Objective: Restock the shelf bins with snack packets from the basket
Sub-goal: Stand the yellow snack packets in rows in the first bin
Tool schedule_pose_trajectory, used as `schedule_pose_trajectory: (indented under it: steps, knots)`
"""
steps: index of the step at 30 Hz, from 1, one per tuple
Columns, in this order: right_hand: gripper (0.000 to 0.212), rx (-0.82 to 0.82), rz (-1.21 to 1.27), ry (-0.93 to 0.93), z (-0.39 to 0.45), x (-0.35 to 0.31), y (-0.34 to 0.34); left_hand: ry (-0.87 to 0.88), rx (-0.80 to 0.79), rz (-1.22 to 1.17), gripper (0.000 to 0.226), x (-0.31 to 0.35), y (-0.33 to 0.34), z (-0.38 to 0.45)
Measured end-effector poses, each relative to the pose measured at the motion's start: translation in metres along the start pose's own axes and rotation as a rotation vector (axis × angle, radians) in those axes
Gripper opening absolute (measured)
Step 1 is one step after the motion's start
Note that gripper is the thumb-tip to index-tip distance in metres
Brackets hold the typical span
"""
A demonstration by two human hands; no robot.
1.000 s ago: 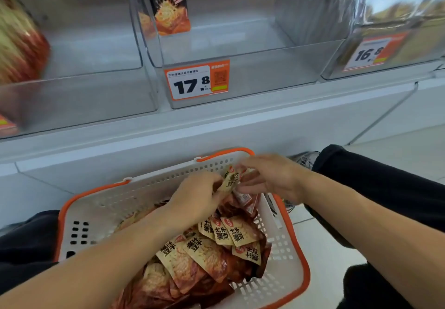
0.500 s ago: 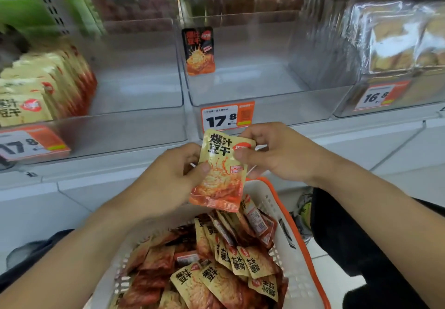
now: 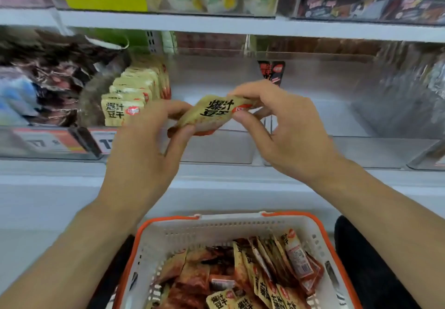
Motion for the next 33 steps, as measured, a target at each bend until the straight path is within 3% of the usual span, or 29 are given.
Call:
schedule_pose_trajectory:
  steps: [3, 6, 10, 14, 17, 21, 28, 30, 33]
  knots:
    - [0.022, 0.151, 0.054, 0.03, 0.02, -0.007, 0.025, -0.148, 0.078, 0.172, 0.039, -0.039, -0.031, 0.006]
    - [0.021, 0.189, 0.16, 0.111, 0.041, -0.013, 0.057, -0.326, 0.072, 0.352, 0.046, -0.08, -0.058, 0.002]
    - [0.023, 0.084, 0.241, 0.162, 0.065, -0.021, 0.107, -0.418, 0.0, 0.431, 0.053, -0.107, -0.07, -0.011]
    - [0.027, -0.117, 0.167, 0.184, 0.085, -0.027, 0.156, -0.433, -0.055, 0.375, 0.062, -0.117, -0.066, -0.013]
    - [0.025, -0.221, 0.136, 0.219, 0.095, -0.029, 0.182, -0.45, -0.013, 0.33, 0.061, -0.117, -0.063, -0.009]
    - [0.024, -0.282, 0.08, 0.251, 0.104, -0.027, 0.192, -0.462, 0.012, 0.33, 0.063, -0.115, -0.058, -0.008]
    - [0.029, -0.434, 0.021, 0.126, 0.103, -0.032, 0.189, -0.415, 0.007, 0.322, 0.061, -0.117, -0.057, -0.012]
    - [0.033, -0.398, 0.037, 0.096, 0.099, -0.034, 0.181, -0.407, 0.011, 0.309, 0.06, -0.119, -0.057, -0.012]
    - [0.028, -0.184, 0.055, 0.046, 0.079, -0.037, 0.157, -0.417, 0.094, 0.288, 0.051, -0.114, -0.057, -0.011]
Point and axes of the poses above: each hand's wrist, its own z-axis towards the middle knuckle, its own y-axis out of the palm, x = y × z, the point moved 2 cm from there along z, towards the middle knuckle, and after that the axes turned 8 degrees about -z, right-handed, at the moved point
